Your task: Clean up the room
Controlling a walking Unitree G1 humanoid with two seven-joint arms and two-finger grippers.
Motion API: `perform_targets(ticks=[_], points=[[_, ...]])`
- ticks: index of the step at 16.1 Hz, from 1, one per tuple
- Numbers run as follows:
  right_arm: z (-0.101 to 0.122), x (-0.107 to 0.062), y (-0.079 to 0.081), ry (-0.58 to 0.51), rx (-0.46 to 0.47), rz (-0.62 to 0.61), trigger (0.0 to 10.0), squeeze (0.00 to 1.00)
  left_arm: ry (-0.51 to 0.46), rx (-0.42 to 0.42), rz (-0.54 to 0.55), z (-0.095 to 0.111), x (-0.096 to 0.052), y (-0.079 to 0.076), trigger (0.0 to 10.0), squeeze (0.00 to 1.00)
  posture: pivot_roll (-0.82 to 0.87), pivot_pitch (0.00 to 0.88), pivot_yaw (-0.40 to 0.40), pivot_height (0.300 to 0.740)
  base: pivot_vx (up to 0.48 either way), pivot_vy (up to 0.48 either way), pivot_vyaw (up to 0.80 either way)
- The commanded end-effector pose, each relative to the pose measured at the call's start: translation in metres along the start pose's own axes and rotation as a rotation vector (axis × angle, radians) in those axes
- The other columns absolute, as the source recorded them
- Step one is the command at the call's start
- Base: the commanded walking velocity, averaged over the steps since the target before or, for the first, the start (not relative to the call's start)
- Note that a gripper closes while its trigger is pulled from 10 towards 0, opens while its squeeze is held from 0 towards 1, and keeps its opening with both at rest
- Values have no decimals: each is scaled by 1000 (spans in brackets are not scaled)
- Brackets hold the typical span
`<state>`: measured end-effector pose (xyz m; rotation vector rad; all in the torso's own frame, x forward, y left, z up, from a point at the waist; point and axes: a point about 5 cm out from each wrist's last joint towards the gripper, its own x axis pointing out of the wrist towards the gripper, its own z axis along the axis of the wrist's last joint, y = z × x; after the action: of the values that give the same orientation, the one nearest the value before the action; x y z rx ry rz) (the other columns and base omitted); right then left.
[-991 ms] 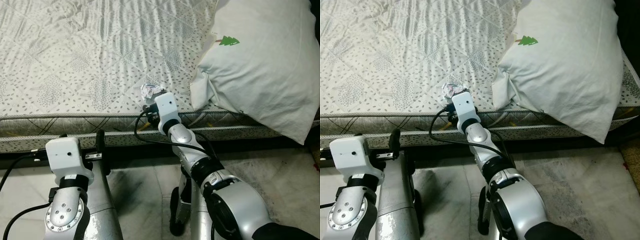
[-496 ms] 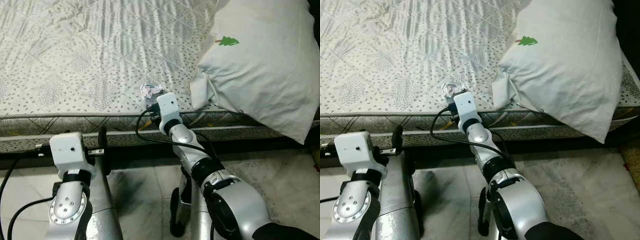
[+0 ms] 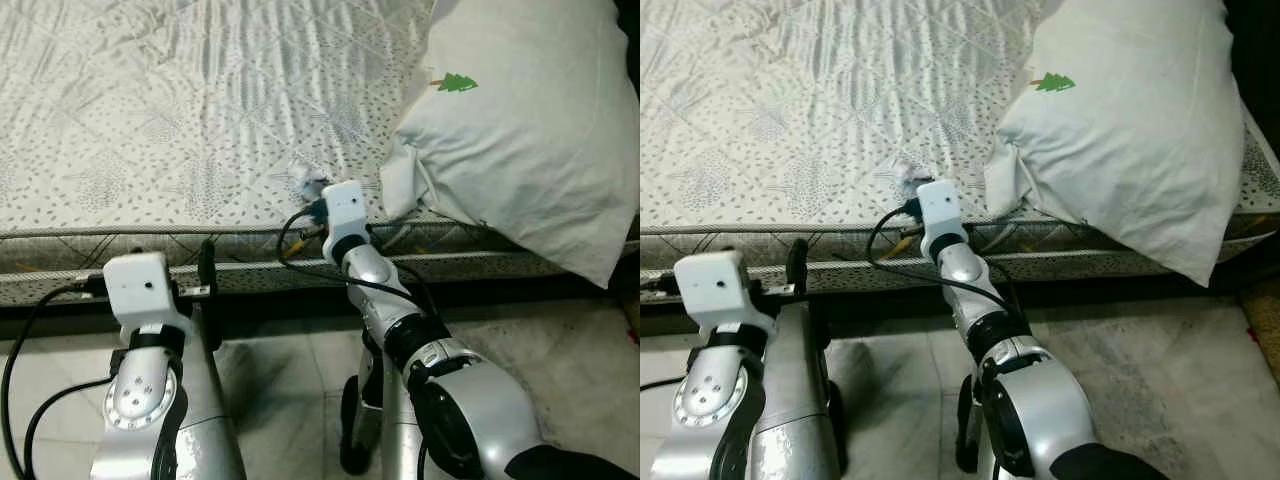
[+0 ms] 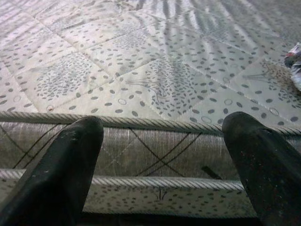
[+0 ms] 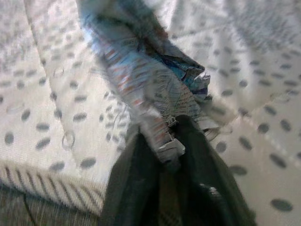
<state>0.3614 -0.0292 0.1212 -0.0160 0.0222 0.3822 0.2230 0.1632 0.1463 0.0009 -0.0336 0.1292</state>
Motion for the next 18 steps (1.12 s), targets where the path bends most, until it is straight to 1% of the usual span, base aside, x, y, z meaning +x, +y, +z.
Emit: perform_targets(ticks=[1,2,3,4,5,8,9,10,11,13,14,15,16,17,18], points=[[8,3,3,-41,27,1,0,0,13,-5,-15,-5,1,-1,10000,0,173,173,-64,487,0,0,0],[11,2,-5,-59,25,-20,0,0,9,-9,-30,-5,6,-3,10000,0,160,154,-53,487,0,0,0],[15,3,-15,-79,26,-45,0,0,-5,-8,-52,-4,15,-6,10000,0,146,132,-37,487,0,0,0],[17,2,-19,-86,21,-55,0,0,-10,-11,-58,-4,19,-8,10000,0,143,125,-34,487,0,0,0],[20,2,-27,-104,18,-73,0,0,-24,-13,-69,-2,26,-9,10000,0,127,98,-20,487,0,0,0],[28,-5,-56,-168,14,-147,0,0,-61,-20,-98,1,45,-15,10000,0,95,26,1,487,0,0,0],[29,-6,-59,-173,14,-153,0,0,-65,-22,-100,0,48,-15,10000,0,90,13,4,487,0,0,0],[30,-12,-69,-205,12,-177,0,0,-74,-32,-105,0,52,-16,10000,0,71,0,14,487,0,0,0],[25,-25,-78,-234,7,-196,0,0,-82,-28,-108,-4,51,-15,10000,0,46,0,30,487,0,0,0],[18,-44,-86,-256,23,-215,157,0,-70,-43,-75,-10,52,-10,10000,0,22,0,42,487,0,0,0],[13,-57,-93,-257,4,-259,10000,0,-74,-44,-63,-10,54,-6,10000,0,18,0,45,487,0,0,0],[8,-72,-99,-256,-1,-292,10000,0,-82,-28,-66,-11,55,-4,10000,0,-1,0,53,487,0,0,0],[4,-86,-104,-248,-29,-329,10000,0,-78,-9,-84,-13,55,-3,10000,0,-15,0,59,487,0,0,0],[-3,-100,-109,-201,-106,-360,10000,0,-68,-2,-118,-17,52,-2,10000,0,-27,0,59,487,0,0,0],[-6,-109,-111,-196,-149,-357,10000,0,-61,24,-120,-19,48,0,10000,0,-30,0,58,487,0,0,0]])
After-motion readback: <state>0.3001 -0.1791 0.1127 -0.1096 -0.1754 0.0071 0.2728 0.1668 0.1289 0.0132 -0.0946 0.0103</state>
